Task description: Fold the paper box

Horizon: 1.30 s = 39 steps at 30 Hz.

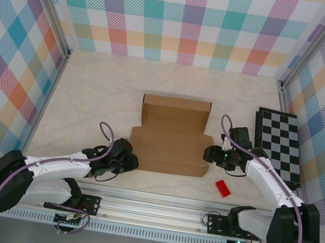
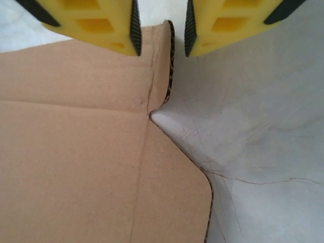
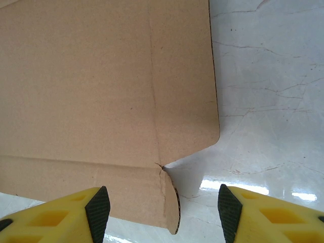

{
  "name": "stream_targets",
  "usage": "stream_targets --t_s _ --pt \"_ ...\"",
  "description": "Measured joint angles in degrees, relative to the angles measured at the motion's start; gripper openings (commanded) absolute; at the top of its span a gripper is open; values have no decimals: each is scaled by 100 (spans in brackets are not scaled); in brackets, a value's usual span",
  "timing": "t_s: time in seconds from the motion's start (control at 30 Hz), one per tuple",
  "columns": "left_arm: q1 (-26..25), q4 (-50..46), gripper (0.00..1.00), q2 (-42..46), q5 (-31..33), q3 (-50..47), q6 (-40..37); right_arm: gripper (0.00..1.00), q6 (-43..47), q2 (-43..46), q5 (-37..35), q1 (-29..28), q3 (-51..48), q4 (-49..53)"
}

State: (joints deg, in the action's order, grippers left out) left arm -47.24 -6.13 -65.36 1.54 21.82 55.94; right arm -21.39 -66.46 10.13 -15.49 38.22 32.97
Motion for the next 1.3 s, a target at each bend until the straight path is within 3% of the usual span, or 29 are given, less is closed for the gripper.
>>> stream_targets --t_s 0.1,0.23,0.33,0.5,0.73,0.87,1.07,1.3 --pt "-153 -7 0 -190 208 173 -114 61 2 0 -15 0 0 0" --pt "-192 -516 0 -109 669 728 -549 63 96 26 -57 0 7 13" --pt "-179 -1633 0 90 1016 1733 -1355 64 278 201 -153 0 168 170" --pt "107 -3613 0 -72 1193 4406 -3174 69 833 553 -603 2 1449 483" --pt "435 -6131 0 -1443 1019 7958 -5587 67 1499 337 -973 2 3668 551" --pt "442 -6802 0 -1794 671 8795 -7047 66 2695 162 260 7 3893 249" --pt "444 -6874 0 -1460 393 8786 -8876 67 5274 -260 2496 -87 4170 -153" --pt "442 -6789 0 -1180 197 8795 -9868 69 8491 -1731 3379 -782 6376 957"
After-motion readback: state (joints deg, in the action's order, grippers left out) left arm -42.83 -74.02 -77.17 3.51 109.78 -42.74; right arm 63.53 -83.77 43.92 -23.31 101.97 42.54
